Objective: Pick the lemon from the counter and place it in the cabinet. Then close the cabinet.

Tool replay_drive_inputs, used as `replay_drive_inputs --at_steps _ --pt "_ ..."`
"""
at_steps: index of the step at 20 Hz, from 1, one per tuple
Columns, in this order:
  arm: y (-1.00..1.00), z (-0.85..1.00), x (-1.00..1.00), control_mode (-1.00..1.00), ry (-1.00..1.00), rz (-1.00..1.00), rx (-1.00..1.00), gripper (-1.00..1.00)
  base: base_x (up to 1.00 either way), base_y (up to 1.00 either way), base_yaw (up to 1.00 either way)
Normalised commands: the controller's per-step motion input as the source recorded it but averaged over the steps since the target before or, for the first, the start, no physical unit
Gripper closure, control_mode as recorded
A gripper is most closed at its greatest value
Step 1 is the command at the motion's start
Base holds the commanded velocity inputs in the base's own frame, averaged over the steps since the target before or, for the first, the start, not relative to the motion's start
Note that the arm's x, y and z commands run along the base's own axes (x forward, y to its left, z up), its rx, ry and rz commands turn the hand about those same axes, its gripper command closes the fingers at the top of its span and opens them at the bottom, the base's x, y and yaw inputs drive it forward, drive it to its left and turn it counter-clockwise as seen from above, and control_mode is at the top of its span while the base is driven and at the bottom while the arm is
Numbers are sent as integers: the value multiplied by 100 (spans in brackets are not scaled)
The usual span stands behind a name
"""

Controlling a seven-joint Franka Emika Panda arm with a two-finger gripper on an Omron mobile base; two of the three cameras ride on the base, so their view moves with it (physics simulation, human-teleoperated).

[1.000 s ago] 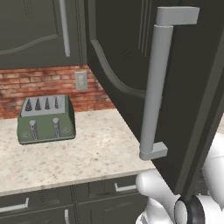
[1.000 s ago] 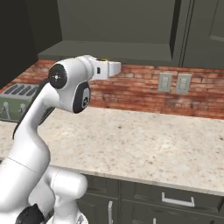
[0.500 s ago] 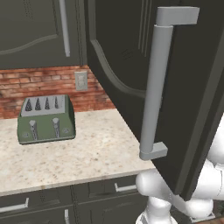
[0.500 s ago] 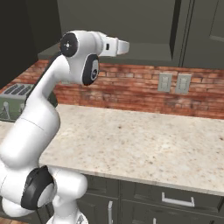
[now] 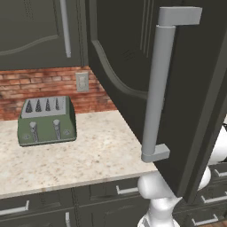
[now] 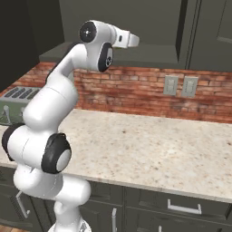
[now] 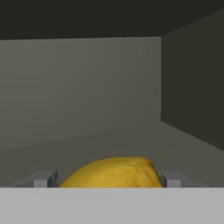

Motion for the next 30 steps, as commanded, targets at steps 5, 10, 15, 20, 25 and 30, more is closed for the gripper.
replay_drive_inputs --at_steps 5,10,15,20,25,30 --pt "0 -30 84 -100 0 0 0 100 0 0 0" --pt "0 -32 85 -100 0 3 1 -100 0 0 0" --pt "-8 -4 33 -100 1 19 4 -100 0 0 0" --pt "-11 36 -14 -100 4 14 6 -100 0 0 0" --pt "0 8 -61 -100 2 9 1 -100 0 0 0" --pt "0 25 -100 -100 0 4 0 -100 0 0 0"
